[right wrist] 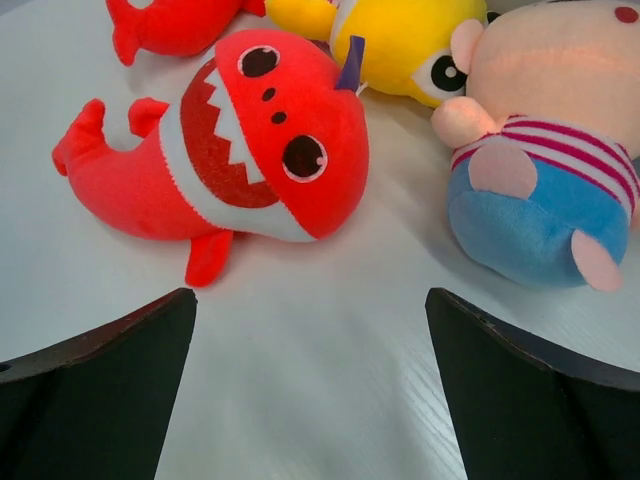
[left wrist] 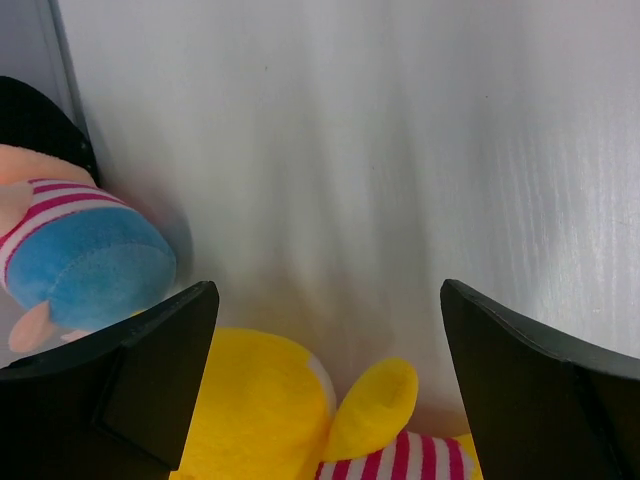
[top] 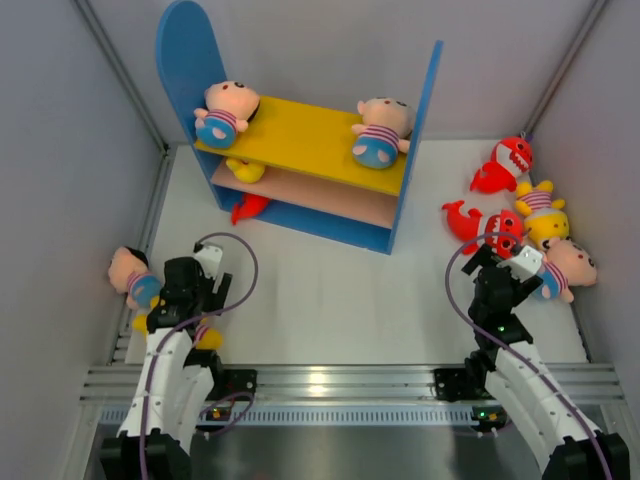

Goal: Place and organize the stuffed toys onto the shelf

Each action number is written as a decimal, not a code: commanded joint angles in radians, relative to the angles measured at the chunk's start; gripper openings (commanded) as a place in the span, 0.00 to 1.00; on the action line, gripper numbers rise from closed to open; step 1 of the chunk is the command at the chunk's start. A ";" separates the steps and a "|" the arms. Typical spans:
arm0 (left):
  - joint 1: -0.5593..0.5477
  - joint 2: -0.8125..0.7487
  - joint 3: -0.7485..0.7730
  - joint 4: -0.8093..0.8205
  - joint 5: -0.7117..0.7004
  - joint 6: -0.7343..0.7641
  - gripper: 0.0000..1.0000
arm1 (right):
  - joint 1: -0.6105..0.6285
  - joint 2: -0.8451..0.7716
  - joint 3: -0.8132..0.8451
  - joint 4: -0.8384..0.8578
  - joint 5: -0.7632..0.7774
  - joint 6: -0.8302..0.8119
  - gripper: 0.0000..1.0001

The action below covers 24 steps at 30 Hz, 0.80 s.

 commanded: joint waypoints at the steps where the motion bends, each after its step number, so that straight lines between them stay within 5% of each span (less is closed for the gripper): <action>1: 0.002 -0.038 0.002 0.073 -0.042 -0.049 0.99 | 0.015 0.017 0.026 0.027 0.018 0.011 0.99; 4: 0.002 -0.046 0.004 0.114 -0.101 -0.092 0.99 | 0.015 0.037 0.034 0.027 0.019 0.011 0.99; 7: -0.002 -0.028 0.018 0.078 -0.069 0.102 0.99 | 0.017 0.057 0.044 0.019 0.027 0.014 0.99; 9: -0.004 -0.023 0.036 0.068 -0.133 0.220 0.99 | 0.015 0.066 0.050 0.007 0.024 0.014 0.99; 14: 0.001 0.105 0.206 0.004 -0.375 0.183 0.99 | 0.018 0.060 0.127 -0.076 0.001 0.028 0.99; 24: 0.350 0.626 0.688 -0.320 -0.004 0.056 0.99 | 0.030 0.037 0.250 -0.094 -0.140 -0.038 0.99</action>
